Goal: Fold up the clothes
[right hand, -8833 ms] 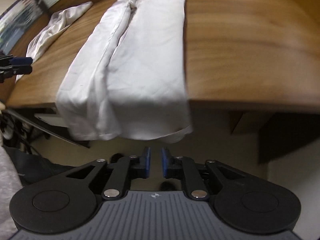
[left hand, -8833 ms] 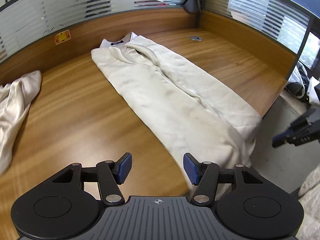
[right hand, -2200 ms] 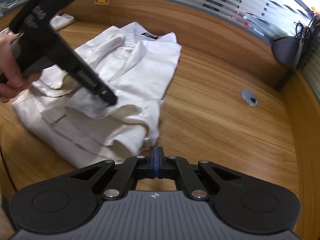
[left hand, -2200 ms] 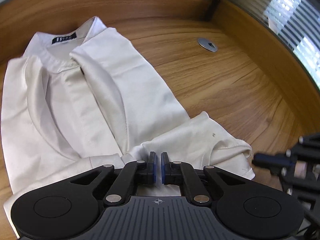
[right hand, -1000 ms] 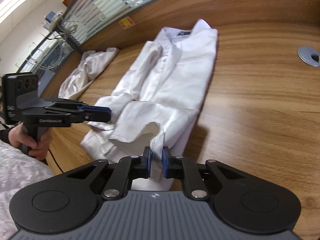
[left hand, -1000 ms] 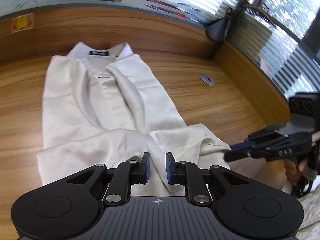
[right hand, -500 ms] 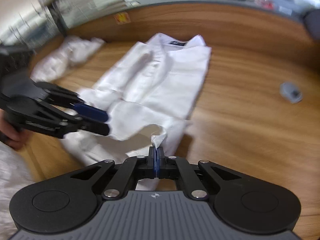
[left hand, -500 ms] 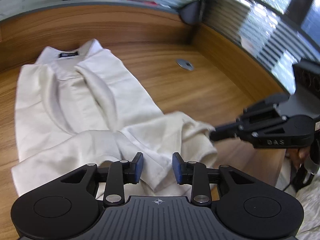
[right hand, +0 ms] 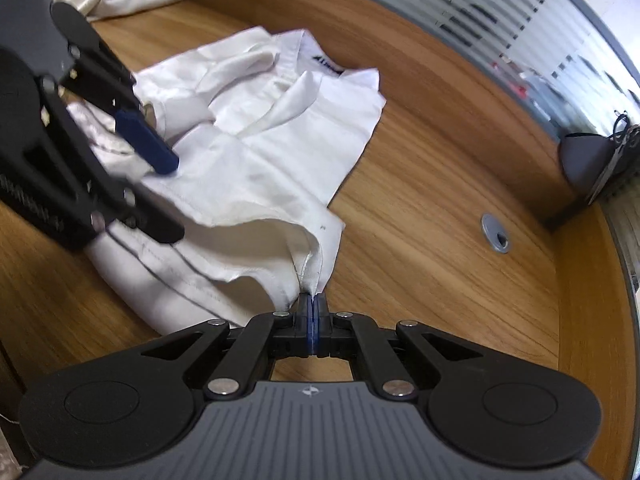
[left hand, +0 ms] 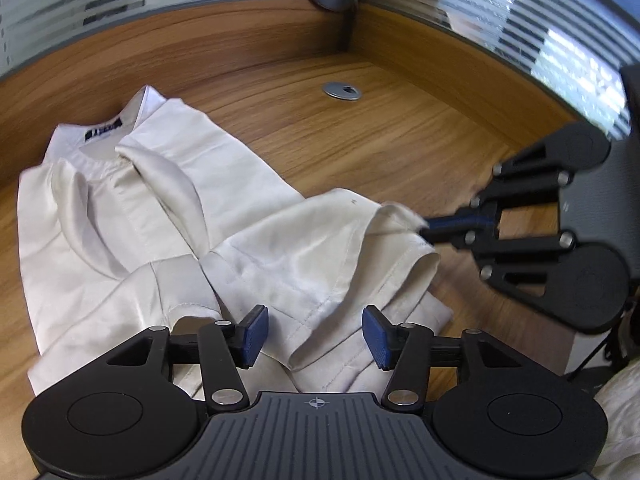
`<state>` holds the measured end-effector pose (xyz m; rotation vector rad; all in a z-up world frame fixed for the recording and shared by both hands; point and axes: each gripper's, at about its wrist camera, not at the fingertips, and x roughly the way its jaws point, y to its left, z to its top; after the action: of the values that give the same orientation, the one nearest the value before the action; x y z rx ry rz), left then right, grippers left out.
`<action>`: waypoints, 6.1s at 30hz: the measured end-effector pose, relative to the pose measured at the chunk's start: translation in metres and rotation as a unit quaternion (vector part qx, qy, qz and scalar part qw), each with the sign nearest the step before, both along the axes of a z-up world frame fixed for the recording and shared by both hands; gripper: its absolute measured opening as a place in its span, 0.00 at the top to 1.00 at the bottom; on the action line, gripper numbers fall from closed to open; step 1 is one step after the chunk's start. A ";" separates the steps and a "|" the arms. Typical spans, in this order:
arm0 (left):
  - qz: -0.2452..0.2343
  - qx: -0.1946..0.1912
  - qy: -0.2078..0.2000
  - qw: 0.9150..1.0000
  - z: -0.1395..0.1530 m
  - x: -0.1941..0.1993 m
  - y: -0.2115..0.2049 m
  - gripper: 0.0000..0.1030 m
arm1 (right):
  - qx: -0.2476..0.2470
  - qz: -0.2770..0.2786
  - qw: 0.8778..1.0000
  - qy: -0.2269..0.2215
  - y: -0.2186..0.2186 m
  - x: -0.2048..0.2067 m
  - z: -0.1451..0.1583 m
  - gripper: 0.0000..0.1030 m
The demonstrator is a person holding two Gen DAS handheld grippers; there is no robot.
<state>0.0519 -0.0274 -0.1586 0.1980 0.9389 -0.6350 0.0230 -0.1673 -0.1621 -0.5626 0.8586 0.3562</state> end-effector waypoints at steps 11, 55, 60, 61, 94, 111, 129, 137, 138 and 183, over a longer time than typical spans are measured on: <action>0.036 -0.003 -0.059 0.998 0.018 -0.006 0.024 0.93 | 0.042 -0.021 0.999 -0.002 -0.010 -0.003 0.014 0.98; 0.026 0.065 -0.038 0.997 -0.007 -0.023 0.064 0.64 | 0.158 0.111 0.974 0.117 -0.041 0.048 0.023 0.48; -0.016 0.083 -0.063 0.994 0.006 -0.042 0.083 0.42 | 0.133 0.164 0.971 0.111 -0.046 0.035 0.024 0.38; -0.023 0.091 -0.065 0.994 0.007 -0.046 0.088 0.42 | 0.125 0.177 0.970 0.107 -0.046 0.031 0.024 0.37; -0.147 0.171 -0.115 0.968 -0.007 -0.075 0.094 0.92 | -0.016 0.358 0.931 0.073 0.011 -0.012 0.002 0.95; -0.045 0.131 -0.154 0.978 0.046 0.045 0.118 0.92 | 0.000 0.295 0.955 0.016 0.030 0.116 0.061 0.96; 0.040 0.158 -0.116 0.980 -0.011 0.115 0.131 0.68 | 0.002 0.215 0.975 0.052 0.048 0.191 -0.002 0.75; 0.124 0.034 -0.091 0.987 0.026 0.071 0.164 0.40 | 0.102 0.138 0.984 0.051 -0.004 0.176 0.044 0.48; 0.126 0.026 -0.085 0.988 0.026 0.064 0.164 0.39 | 0.115 0.132 0.983 0.057 -0.010 0.172 0.045 0.45; 0.167 -0.106 -0.052 0.979 0.055 0.027 0.157 0.94 | 0.290 0.076 0.948 0.104 -0.056 0.120 0.071 0.94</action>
<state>0.0791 0.1295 -0.1032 -0.1166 0.7749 -0.4046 0.1426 -0.2234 -0.0915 -0.0411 0.8626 0.7891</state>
